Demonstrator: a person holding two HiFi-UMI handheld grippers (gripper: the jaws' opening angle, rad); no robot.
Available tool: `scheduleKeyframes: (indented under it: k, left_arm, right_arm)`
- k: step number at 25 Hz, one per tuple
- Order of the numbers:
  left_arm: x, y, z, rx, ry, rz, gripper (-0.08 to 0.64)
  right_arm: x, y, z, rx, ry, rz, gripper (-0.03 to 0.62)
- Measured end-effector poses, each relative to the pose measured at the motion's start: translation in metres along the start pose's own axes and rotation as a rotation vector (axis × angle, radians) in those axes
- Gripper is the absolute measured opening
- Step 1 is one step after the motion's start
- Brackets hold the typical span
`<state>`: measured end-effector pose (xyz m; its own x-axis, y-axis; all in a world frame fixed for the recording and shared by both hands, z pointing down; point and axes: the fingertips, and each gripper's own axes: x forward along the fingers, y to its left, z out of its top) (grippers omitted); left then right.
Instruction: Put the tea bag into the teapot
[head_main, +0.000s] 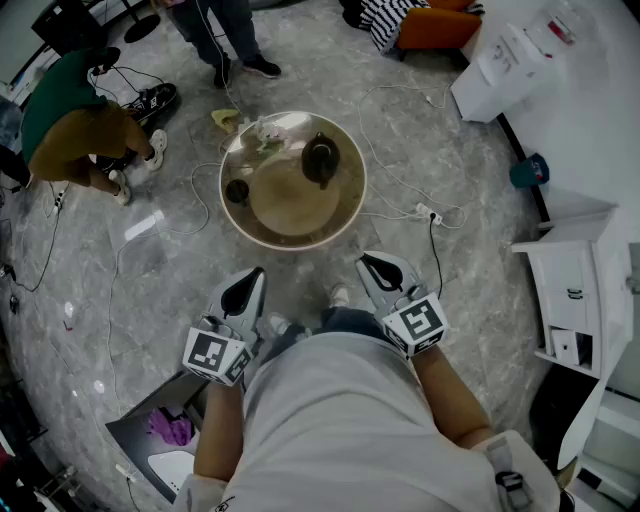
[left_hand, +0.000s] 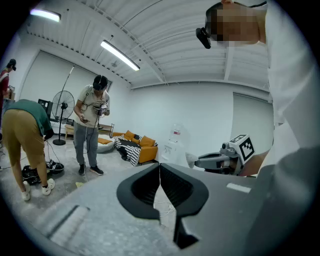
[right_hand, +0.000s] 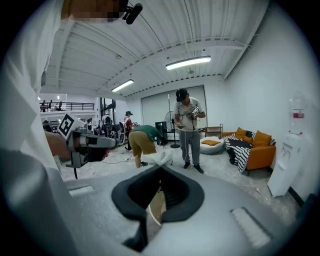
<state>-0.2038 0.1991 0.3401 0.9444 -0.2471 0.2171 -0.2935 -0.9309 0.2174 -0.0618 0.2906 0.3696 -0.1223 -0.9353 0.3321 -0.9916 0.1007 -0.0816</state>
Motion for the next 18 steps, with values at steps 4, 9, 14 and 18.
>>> scheduleKeyframes:
  k: [4, 9, 14, 18]
  left_arm:
    - [0.020, -0.013, 0.003, -0.008, -0.020, -0.002, 0.009]
    - [0.043, -0.030, 0.009, 0.024, -0.016, 0.013, 0.011]
    - [0.074, -0.050, 0.013, 0.050, 0.018, 0.012, 0.011]
    - [0.099, -0.060, 0.011, 0.045, 0.039, -0.014, 0.011]
  right_arm:
    - [-0.011, -0.022, -0.001, 0.007, -0.013, 0.000, 0.003]
    - [-0.028, -0.049, -0.003, 0.059, -0.055, 0.005, 0.003]
    - [-0.047, -0.080, -0.014, 0.092, -0.068, -0.003, 0.003]
    - [-0.054, -0.105, -0.022, 0.120, -0.067, -0.036, 0.003]
